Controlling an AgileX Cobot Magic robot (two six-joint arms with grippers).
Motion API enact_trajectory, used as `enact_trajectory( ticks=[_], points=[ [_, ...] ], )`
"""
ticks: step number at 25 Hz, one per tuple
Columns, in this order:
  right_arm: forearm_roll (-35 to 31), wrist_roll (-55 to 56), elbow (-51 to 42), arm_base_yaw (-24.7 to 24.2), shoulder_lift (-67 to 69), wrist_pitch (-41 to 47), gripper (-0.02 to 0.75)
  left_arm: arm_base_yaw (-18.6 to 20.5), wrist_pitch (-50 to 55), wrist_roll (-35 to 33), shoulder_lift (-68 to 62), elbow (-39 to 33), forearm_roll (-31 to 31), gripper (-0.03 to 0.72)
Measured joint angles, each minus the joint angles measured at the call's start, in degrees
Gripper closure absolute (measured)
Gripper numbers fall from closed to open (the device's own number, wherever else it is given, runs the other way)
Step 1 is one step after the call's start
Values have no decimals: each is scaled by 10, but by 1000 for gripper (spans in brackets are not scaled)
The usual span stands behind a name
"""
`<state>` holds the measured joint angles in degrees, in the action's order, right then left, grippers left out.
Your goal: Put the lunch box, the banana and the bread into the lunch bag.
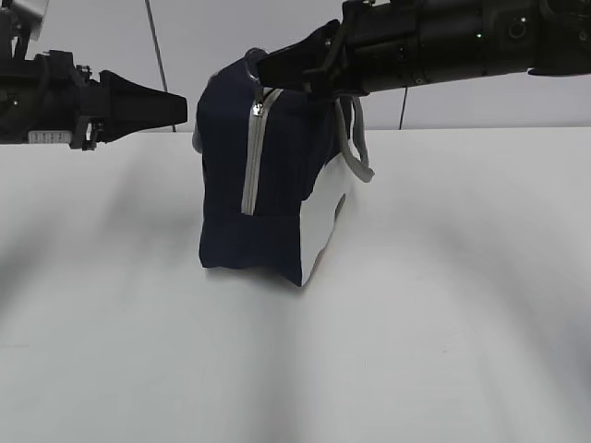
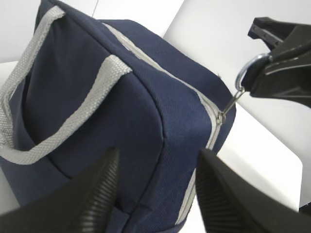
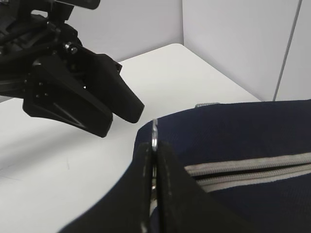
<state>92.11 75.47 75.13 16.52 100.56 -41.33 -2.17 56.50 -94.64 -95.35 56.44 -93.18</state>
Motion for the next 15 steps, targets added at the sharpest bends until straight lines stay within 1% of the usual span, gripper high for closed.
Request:
enact_trajectory(
  ticks=[4,10,15],
  points=[
    [0,1,0,0,0,0,754,-9,3,-7,-20,4,-5,318],
    [0,2,0,0,0,0,754,-46,-25,-10,-41,39,-3,319],
    [1,2,0,0,0,0,754,-54,-36,-10,-52,41,0,335]
  ],
)
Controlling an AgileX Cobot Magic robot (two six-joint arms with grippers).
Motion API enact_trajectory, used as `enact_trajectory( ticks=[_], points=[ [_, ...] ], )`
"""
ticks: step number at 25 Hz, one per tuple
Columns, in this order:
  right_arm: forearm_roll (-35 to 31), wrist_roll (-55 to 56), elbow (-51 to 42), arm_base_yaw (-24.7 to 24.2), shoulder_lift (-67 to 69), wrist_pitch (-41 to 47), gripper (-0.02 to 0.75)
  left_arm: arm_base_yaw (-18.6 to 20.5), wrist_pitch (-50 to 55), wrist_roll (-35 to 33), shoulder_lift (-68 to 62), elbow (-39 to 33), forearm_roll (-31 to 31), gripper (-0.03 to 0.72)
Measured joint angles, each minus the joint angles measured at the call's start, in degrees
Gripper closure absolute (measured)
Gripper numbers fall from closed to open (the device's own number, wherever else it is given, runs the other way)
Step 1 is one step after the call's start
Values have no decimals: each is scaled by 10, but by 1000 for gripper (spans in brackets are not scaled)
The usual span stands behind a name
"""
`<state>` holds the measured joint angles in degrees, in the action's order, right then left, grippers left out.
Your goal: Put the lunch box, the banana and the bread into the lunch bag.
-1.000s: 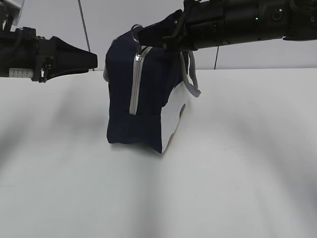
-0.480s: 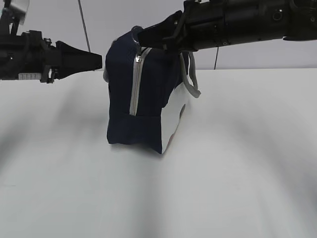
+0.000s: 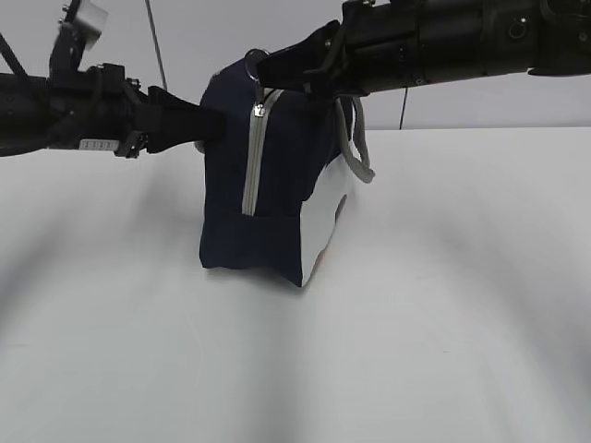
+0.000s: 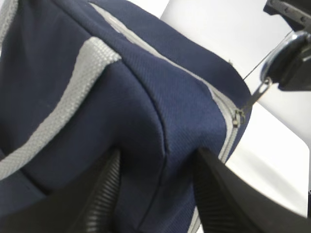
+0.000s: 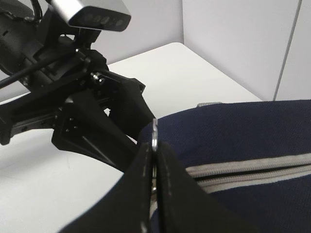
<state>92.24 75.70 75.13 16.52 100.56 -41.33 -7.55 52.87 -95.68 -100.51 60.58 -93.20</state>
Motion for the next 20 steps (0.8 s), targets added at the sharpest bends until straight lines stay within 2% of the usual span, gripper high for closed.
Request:
enact_trajectory(
  ticks=[5,14,17,20],
  points=[
    [1,1,0,0,0,0,754,0,0,5,-5,0,5,353],
    [1,1,0,0,0,0,754,0,-2,7,-5,0,6,486],
    [-7,1,0,0,0,0,754,0,-1,18,-5,0,9,557],
    [-17,1,0,0,0,0,754,0,-1,22,-5,0,23,671]
  ],
)
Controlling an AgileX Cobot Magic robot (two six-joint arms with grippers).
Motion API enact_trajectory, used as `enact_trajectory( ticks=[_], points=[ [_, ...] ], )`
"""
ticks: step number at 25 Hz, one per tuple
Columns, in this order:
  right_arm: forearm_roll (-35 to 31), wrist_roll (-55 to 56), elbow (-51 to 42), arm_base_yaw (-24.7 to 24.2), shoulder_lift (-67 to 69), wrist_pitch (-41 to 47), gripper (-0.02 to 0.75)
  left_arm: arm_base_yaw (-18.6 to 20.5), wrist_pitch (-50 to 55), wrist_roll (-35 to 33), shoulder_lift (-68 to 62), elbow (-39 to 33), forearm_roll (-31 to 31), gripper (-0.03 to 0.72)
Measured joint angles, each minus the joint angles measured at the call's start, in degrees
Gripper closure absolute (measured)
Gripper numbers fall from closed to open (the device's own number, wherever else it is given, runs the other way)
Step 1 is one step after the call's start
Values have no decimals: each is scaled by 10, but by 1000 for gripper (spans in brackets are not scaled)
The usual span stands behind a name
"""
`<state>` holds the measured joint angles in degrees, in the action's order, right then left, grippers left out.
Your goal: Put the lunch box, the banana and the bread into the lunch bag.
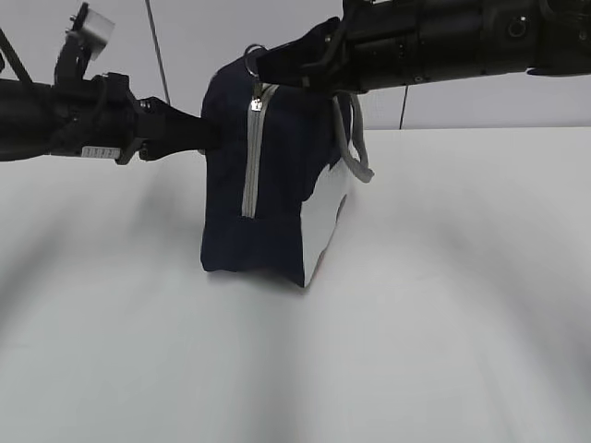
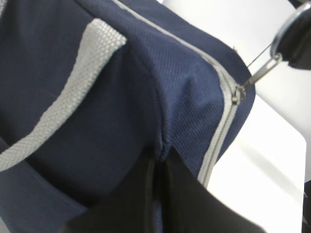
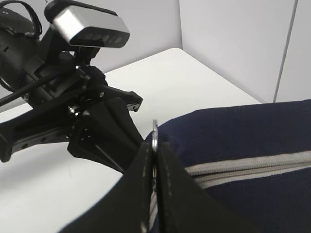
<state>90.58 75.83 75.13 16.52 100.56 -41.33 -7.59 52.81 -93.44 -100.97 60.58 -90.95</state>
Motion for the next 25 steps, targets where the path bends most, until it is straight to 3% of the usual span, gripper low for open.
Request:
enact_trajectory(
  ticks=[25],
  points=[
    [-16,35,38,0,5,26,754,-1,48,36,0,0,20,683]
  ],
)
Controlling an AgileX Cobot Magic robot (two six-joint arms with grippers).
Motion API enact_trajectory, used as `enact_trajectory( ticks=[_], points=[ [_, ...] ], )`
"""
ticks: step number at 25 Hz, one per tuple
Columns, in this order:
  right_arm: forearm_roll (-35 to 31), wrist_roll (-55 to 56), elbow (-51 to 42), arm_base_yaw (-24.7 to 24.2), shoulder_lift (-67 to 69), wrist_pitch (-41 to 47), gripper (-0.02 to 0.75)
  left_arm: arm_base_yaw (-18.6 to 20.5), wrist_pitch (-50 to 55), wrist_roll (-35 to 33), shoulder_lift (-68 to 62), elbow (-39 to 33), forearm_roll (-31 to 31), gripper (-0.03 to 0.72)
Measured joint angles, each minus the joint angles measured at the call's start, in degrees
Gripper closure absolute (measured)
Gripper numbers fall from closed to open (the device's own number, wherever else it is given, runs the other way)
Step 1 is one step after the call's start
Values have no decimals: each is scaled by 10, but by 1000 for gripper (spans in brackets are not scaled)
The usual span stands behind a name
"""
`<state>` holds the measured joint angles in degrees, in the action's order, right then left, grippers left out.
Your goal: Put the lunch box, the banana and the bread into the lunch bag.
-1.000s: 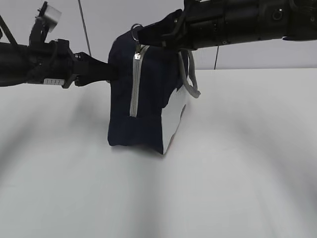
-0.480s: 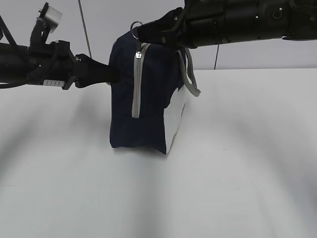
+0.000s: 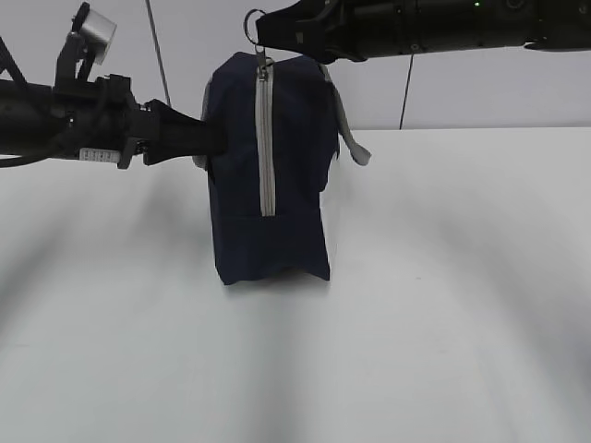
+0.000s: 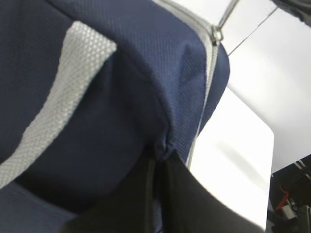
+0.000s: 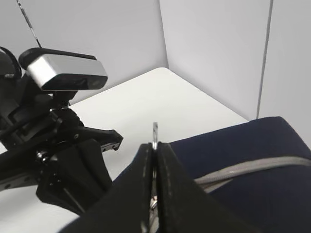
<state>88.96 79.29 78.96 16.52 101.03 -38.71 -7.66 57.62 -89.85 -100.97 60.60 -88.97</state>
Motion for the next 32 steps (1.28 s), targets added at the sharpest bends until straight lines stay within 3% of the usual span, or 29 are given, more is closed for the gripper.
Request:
enact_trajectory(
  ticks=[13,32],
  points=[
    [61,64,94,-2,71,0,754,0,28,56,0,0,78,685],
    [66,125,306,-20,249,-22,754,0,58,112,6,1,165,685]
  ],
)
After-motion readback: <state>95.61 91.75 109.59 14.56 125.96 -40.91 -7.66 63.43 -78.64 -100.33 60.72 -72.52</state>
